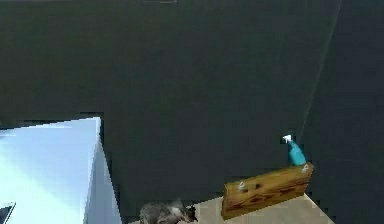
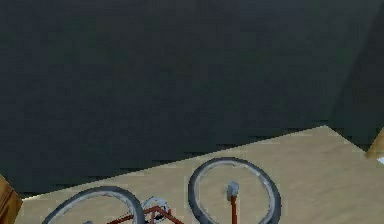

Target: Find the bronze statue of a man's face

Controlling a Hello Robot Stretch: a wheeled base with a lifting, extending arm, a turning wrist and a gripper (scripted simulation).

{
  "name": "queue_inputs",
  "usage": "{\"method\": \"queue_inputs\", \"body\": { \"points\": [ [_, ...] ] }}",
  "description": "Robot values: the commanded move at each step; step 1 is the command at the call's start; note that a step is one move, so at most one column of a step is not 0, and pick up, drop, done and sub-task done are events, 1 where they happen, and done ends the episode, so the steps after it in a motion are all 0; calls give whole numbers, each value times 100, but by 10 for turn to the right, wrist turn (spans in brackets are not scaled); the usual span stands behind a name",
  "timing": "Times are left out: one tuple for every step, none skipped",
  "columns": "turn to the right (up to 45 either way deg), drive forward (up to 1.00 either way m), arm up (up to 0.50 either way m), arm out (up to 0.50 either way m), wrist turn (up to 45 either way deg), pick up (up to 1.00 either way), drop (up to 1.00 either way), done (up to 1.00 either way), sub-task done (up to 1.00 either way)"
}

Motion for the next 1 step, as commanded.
{"method": "queue_inputs", "body": {
  "points": [
    [0, 0, 0, 0, 0, 0, 0, 100, 0]
  ]
}}
